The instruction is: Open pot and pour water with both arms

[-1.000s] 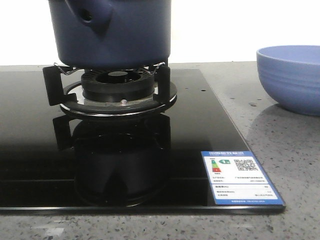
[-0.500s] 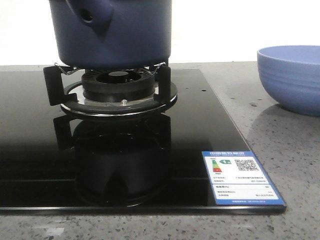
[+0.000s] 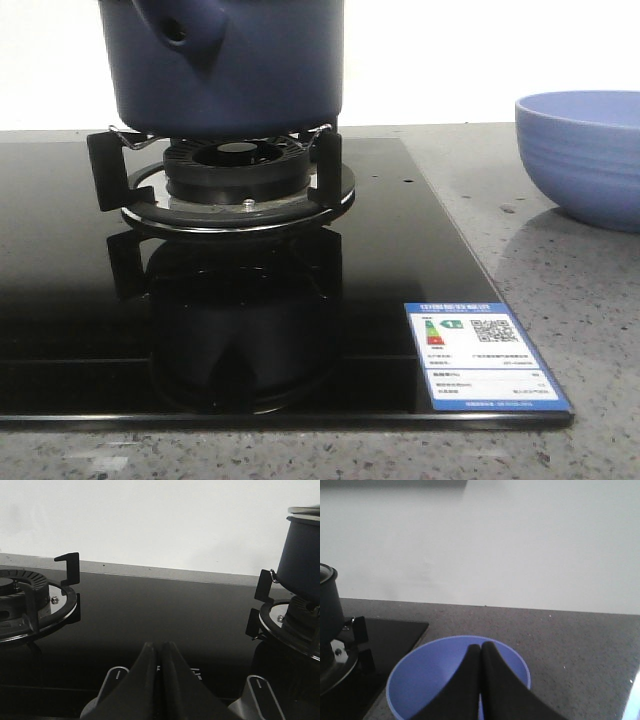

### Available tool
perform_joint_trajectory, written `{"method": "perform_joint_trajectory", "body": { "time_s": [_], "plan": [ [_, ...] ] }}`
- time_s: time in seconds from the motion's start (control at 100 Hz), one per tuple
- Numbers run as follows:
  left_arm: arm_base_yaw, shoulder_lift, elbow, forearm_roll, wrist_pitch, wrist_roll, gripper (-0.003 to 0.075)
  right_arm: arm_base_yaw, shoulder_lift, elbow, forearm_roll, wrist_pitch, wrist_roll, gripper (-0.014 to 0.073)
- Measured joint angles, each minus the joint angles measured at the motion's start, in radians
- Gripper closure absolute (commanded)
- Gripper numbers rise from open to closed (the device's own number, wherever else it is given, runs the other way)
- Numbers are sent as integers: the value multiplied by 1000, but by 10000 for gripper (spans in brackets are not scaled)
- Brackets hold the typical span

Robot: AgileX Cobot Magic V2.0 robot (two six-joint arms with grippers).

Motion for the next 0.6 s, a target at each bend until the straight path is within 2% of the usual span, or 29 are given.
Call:
{"method": "perform_joint_trajectory", "body": {
  "time_s": [0.03, 0.06, 0.18, 0.25, 0.29, 0.36, 0.45, 0.6],
  "plan": [
    [0, 0, 0, 0, 0, 0, 741, 0, 0, 0, -88, -1, 94, 656],
    [0, 0, 0, 0, 0, 0, 741, 0, 0, 0, -229, -1, 209, 656],
    [0, 0, 0, 2, 0, 0, 741, 0, 0, 13, -809, 4, 853, 656],
    [0, 0, 0, 2, 0, 0, 741, 0, -9, 45, -1054, -7, 1097, 656],
    [0, 0, 0, 2, 0, 0, 741, 0, -26, 74, -1136, -26, 1163, 656],
    [0, 0, 0, 2, 0, 0, 741, 0, -72, 137, -1208, -76, 1233, 656],
    [0, 0, 0, 2, 0, 0, 741, 0, -153, 226, -1244, -136, 1267, 656],
    [0, 0, 0, 2, 0, 0, 741, 0, -315, 358, -1287, -149, 1281, 656]
  ]
}}
